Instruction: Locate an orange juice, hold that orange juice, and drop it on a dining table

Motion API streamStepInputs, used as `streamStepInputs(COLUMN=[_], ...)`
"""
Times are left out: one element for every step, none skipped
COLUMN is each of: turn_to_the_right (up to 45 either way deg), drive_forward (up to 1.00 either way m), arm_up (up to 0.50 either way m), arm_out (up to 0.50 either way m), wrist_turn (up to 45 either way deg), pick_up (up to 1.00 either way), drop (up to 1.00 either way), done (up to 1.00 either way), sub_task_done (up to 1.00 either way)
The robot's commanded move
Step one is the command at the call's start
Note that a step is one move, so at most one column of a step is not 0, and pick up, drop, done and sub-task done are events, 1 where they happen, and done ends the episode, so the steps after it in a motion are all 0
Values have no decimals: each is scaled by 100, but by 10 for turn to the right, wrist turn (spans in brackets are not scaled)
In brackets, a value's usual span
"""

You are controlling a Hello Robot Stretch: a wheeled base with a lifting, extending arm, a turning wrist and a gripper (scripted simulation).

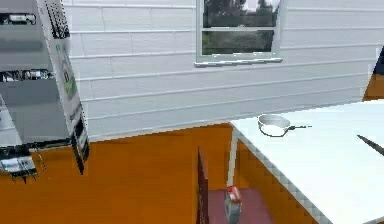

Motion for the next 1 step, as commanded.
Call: streamStepInputs(turn_to_the_right=[0], drive_forward=[30], arm_up=[0], arm_out=[0], wrist_turn=[0], pick_up=[0], drop=[0], done=[0], sub_task_done=[0])
